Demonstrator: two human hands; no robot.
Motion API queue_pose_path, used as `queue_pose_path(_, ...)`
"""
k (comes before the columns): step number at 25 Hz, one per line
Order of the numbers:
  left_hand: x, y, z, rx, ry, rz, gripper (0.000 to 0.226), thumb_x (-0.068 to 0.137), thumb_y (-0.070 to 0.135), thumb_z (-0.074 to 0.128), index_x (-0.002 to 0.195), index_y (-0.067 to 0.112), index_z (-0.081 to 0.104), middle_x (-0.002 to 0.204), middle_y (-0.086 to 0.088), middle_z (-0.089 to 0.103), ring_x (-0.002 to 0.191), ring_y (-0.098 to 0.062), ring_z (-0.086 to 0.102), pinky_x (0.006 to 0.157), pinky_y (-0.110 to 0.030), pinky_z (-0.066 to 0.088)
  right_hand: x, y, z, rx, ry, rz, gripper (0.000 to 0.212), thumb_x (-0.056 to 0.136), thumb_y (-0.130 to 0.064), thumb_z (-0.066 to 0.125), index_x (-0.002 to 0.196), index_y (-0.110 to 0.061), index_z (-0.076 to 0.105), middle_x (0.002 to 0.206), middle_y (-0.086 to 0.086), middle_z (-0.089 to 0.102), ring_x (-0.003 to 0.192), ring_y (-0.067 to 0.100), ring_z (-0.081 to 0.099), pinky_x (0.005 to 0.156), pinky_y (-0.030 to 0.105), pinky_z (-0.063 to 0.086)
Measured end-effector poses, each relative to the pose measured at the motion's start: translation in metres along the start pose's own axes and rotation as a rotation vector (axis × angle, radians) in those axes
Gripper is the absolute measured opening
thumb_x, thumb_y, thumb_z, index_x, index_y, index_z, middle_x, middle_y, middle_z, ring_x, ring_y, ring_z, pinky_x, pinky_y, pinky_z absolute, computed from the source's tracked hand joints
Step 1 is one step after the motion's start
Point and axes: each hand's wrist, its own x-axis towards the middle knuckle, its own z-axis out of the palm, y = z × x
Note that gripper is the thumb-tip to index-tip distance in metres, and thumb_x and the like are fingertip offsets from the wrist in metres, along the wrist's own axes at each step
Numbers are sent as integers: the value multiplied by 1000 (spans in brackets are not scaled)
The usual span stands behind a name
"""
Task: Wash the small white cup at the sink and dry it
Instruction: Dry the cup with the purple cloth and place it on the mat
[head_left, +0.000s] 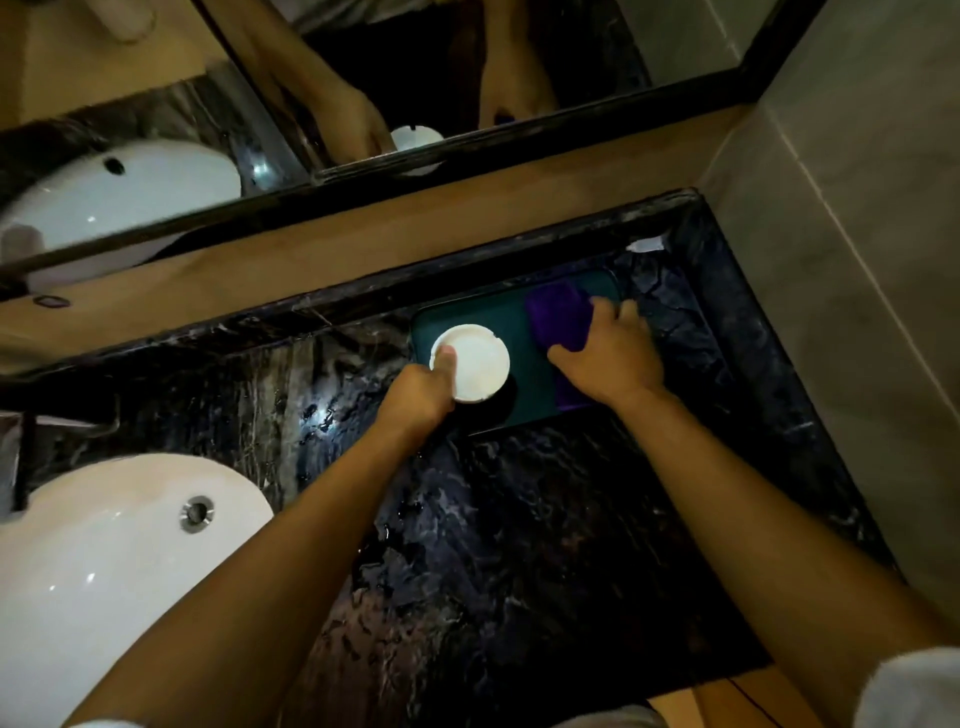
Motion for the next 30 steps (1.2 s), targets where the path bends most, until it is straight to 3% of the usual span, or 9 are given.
queue_pose_path(3, 2, 1, 0, -5, -15, -11, 72, 101, 64, 35, 60, 11, 62, 58, -7, 63, 54, -24, 57, 53, -30, 41, -12, -5, 4, 115, 294, -161, 56, 89, -48, 62, 132, -13, 59, 128, 16, 53, 119, 35, 50, 101, 47, 46)
queue_pose_path(4, 3, 3, 1, -14, -22, -16, 72, 100, 65, 35, 62, 11, 63, 59, -7, 64, 54, -23, 57, 53, -30, 41, -15, -11, 6, 248, 259, -210, 46, 92, -45, 60, 128, -16, 64, 120, 13, 60, 111, 31, 58, 95, 42, 50)
queue_pose_path(7, 4, 10, 2, -18, -35, -20, 72, 100, 65, 34, 63, 12, 65, 62, -6, 65, 57, -22, 60, 52, -28, 42, -23, -35, 18, 460, -151, -241, 41, 100, -38, 54, 138, -23, 62, 108, 11, 72, 91, 27, 69, 85, 38, 57)
queue_pose_path(11, 4, 13, 4, 10, -67, 18, 67, 105, 53, 32, 62, 12, 62, 63, -7, 62, 63, -28, 57, 52, -30, 38, -23, -46, 37, 499, -144, -170, 44, 99, -15, 54, 143, -18, 58, 101, 11, 73, 63, 16, 72, 67, 31, 62)
queue_pose_path(14, 4, 10, 6, 26, -152, -54, 61, 104, 51, 26, 66, 14, 58, 62, -8, 54, 54, -25, 47, 43, -26, 33, -20, -48, 44, 399, -108, -165, 42, 94, -11, 56, 135, -13, 65, 109, 15, 71, 67, 27, 75, 71, 41, 63)
queue_pose_path(16, 5, 8, 6, -14, -204, -147, 53, 100, 50, 28, 69, 16, 56, 51, -1, 45, 38, -17, 40, 35, -14, 27, -18, -51, 45, 357, -75, -187, 37, 92, -12, 58, 127, -15, 71, 105, 18, 69, 73, 34, 73, 71, 46, 62)
queue_pose_path(19, 10, 5, 4, -78, -233, -207, 44, 98, 40, 35, 76, 11, 59, 30, 9, 42, 21, -10, 32, 36, -11, 28, -16, -56, 43, 352, -37, -185, 37, 91, -14, 59, 126, -19, 72, 100, 16, 70, 76, 34, 71, 72, 46, 61)
queue_pose_path(26, 13, 0, 5, -110, -209, -177, 37, 100, 27, 44, 82, 4, 67, 25, 10, 41, 19, -9, 32, 34, -13, 27, -11, -56, 46, 378, -65, -154, 39, 92, -10, 58, 128, -15, 71, 102, 15, 77, 82, 32, 73, 77, 44, 62)
queue_pose_path(30, 11, 0, 5, -80, -185, -170, 37, 102, 27, 43, 98, -2, 67, 26, 10, 45, 21, -8, 37, 33, -15, 30, -12, -57, 50, 383, -57, -165, 39, 92, -8, 57, 127, -17, 71, 101, 16, 77, 82, 32, 73, 76, 44, 62)
